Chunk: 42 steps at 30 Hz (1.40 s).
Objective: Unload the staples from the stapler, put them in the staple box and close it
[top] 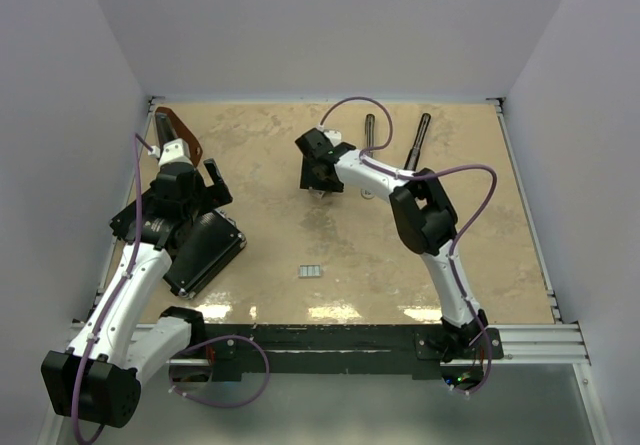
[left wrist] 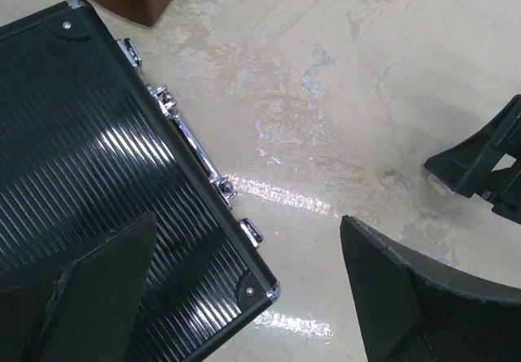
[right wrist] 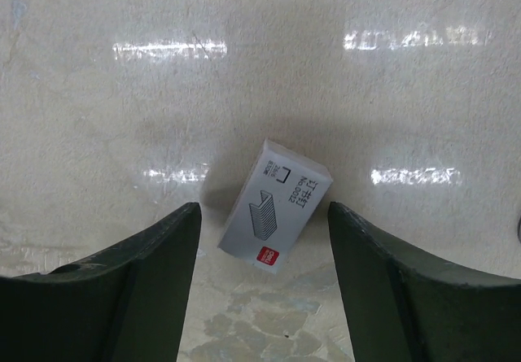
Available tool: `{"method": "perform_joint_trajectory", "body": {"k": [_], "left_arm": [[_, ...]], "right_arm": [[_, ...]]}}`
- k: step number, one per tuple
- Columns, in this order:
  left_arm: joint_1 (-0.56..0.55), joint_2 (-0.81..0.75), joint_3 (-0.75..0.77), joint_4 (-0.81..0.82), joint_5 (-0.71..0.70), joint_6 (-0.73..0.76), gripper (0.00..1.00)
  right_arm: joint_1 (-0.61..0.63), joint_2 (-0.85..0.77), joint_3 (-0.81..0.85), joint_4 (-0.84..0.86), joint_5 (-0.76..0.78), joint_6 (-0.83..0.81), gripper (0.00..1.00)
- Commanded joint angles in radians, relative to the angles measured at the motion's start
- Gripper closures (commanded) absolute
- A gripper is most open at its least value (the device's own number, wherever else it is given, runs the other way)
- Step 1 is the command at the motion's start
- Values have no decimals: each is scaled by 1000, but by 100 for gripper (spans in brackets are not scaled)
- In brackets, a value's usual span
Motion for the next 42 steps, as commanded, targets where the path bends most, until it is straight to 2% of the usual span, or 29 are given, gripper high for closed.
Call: {"method": "perform_joint_trajectory", "body": {"k": [1,26,34,42], "left_arm": [[4,-8,-2,37,4,20,0],[4,-11,-2,39,-3,20,0],[4,-6,-3,39,-1,20,0],[4,0,-2,40,-4,20,1]], "right_arm": [[34,25,62,-50,102,13,33],[42,63,120,-1,135,-36,39],[45,43,76,21,166,-131,49],[67,-21,0,67,163,-209,52]]}}
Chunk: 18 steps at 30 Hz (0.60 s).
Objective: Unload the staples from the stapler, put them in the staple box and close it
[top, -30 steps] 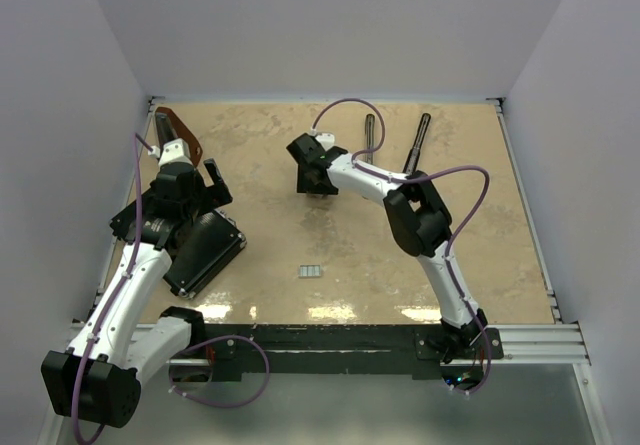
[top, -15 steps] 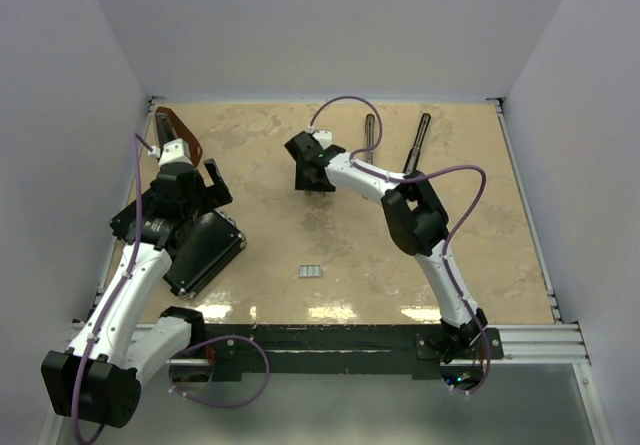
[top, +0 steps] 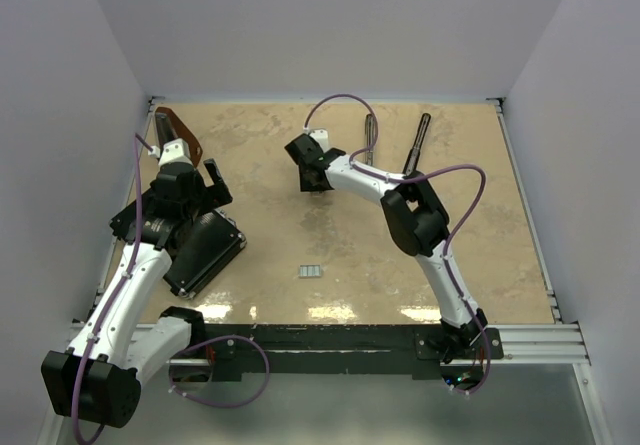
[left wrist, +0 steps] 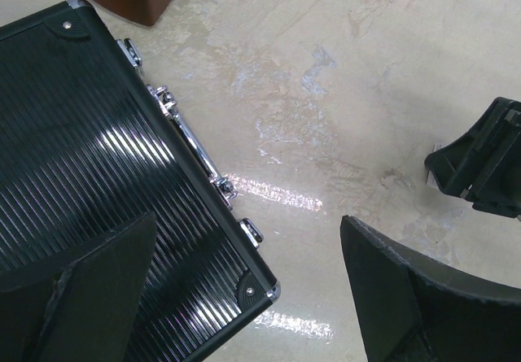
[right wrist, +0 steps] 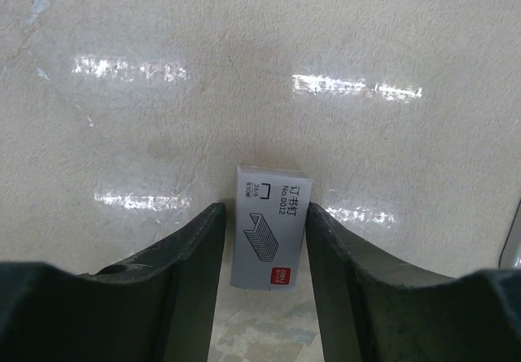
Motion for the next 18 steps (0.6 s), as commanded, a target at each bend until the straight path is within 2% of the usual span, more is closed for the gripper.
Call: {"method": "perform_joint_trajectory", "body": {"k": [1,18], "left_arm": [[4,0,-2,38,-2,19,0],[4,4,-2,37,-14,21,0]], "right_arm": [[18,-80,-49,36,21,-67,53],[36,-149,-131,64,-14,-96,59]]}}
